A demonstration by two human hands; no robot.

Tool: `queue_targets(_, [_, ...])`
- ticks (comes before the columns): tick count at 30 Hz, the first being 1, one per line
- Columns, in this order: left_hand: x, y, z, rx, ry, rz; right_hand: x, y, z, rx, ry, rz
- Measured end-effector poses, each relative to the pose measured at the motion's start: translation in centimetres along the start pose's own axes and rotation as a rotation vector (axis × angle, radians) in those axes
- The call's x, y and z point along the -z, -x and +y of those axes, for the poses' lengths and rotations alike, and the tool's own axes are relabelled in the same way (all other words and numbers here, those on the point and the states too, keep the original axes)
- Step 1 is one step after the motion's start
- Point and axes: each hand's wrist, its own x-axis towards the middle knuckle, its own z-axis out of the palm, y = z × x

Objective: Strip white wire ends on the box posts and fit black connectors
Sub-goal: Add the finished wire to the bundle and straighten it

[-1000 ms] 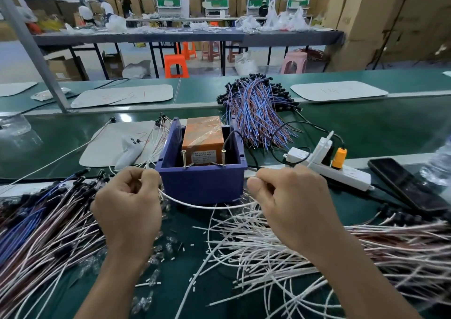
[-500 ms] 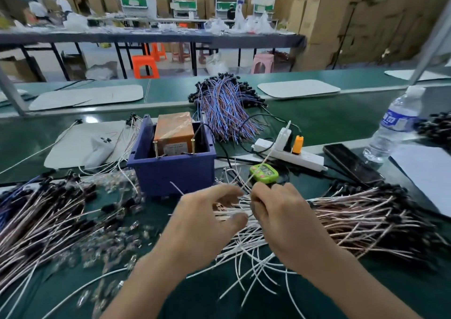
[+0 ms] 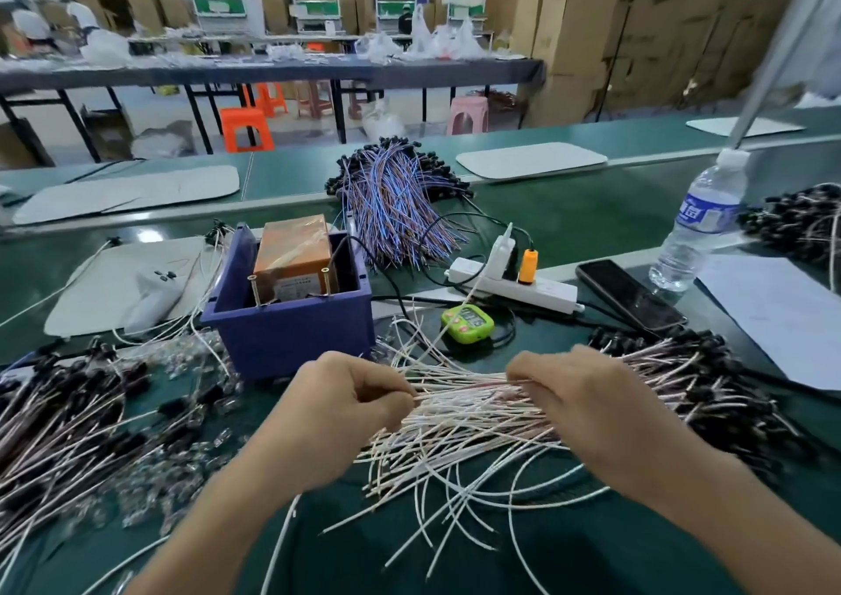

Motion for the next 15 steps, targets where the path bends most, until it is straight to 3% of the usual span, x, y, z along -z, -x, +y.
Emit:
queue_targets(10, [-5.3, -2.0, 2.5, -0.163, -0.389, 0.198, 2.6, 1.5, 9.7, 0.008, 0.337, -0.143])
queue_targets(15, [-6.1, -3.3, 0.8, -0.02, -0.22, 0.218, 4.3, 3.2, 13.7, -0.119, 0.247, -0.114])
